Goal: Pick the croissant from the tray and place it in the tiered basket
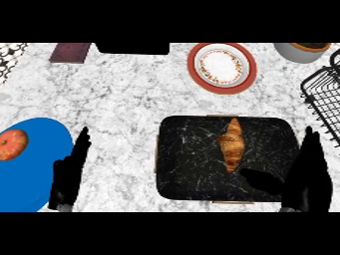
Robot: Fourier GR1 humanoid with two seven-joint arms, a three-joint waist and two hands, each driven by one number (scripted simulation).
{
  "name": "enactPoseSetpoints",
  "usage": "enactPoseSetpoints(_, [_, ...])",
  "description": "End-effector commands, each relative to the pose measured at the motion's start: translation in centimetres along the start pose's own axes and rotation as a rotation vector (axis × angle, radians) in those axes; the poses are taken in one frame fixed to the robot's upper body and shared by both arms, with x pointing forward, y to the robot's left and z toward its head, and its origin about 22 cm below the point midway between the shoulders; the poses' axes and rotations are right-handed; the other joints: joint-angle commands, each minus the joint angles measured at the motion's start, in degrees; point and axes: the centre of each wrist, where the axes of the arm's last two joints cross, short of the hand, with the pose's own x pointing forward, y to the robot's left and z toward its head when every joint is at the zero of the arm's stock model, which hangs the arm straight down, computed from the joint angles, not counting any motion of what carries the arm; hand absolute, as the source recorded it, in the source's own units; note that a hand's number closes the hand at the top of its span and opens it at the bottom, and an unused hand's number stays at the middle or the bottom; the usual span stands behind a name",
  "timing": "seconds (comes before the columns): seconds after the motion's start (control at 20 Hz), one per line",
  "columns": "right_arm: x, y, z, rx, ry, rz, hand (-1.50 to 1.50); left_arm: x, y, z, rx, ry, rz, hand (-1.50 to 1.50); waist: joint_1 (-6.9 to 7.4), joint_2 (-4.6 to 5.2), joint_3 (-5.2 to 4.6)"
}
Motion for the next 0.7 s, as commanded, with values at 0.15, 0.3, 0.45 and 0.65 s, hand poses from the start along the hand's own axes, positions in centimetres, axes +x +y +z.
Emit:
enactPoseSetpoints(0.15, [4.9, 2.3, 0.7, 0.071, 0.232, 0.230, -1.50, -0.2, -0.7, 0.3, -0.010, 0.016, 0.002, 0.00, -0.32, 0.09, 0.14])
enactPoseSetpoints(0.3, [5.9, 3.4, 0.1, 0.090, 0.235, 0.260, -1.50, 0.2, -0.6, 0.1, -0.005, 0.016, -0.004, 0.00, -0.04, 0.12, 0.21])
enactPoseSetpoints(0.45, [6.5, 2.7, -0.3, 0.124, 0.236, 0.251, -1.50, -0.5, -1.4, 0.0, 0.016, 0.034, 0.022, 0.00, -1.18, -0.09, 0.27])
enactPoseSetpoints(0.65, [7.6, 3.5, -1.2, 0.147, 0.245, 0.247, -1.50, 0.6, -0.1, -0.6, 0.032, 0.010, 0.005, 0.00, -0.90, -0.16, 0.33])
